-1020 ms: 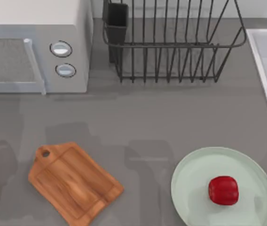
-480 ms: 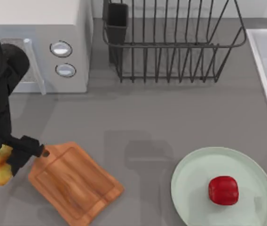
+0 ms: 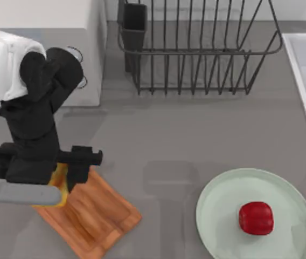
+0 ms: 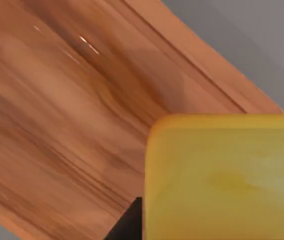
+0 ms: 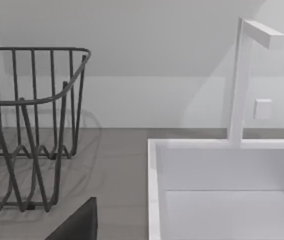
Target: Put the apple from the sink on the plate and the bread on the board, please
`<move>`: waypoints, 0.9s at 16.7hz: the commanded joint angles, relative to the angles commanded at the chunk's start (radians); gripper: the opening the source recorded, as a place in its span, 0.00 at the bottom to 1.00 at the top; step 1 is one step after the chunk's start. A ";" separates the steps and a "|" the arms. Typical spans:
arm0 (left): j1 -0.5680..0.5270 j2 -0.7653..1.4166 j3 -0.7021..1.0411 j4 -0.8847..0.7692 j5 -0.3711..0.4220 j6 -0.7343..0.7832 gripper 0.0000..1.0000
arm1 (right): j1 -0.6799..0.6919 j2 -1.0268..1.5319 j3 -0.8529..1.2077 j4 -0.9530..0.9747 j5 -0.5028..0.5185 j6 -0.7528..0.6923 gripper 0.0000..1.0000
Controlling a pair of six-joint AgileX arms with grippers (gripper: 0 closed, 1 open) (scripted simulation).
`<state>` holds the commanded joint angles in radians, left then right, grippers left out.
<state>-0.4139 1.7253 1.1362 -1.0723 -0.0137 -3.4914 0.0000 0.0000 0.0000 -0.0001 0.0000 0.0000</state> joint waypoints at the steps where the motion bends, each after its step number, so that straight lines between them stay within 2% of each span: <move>1: -0.022 -0.008 0.000 0.010 0.006 -0.034 0.00 | 0.000 0.000 0.000 0.000 0.000 0.000 1.00; 6: -0.091 -0.035 0.000 0.049 0.017 -0.133 0.00 | 0.000 0.000 0.000 0.000 0.000 0.000 1.00; 15: -0.093 -0.030 -0.006 0.061 0.017 -0.138 0.00 | 0.000 0.000 0.000 0.000 0.000 0.000 1.00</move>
<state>-0.5067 1.6956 1.1299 -1.0114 0.0029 -3.6298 0.0000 0.0000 0.0000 -0.0001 0.0000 0.0000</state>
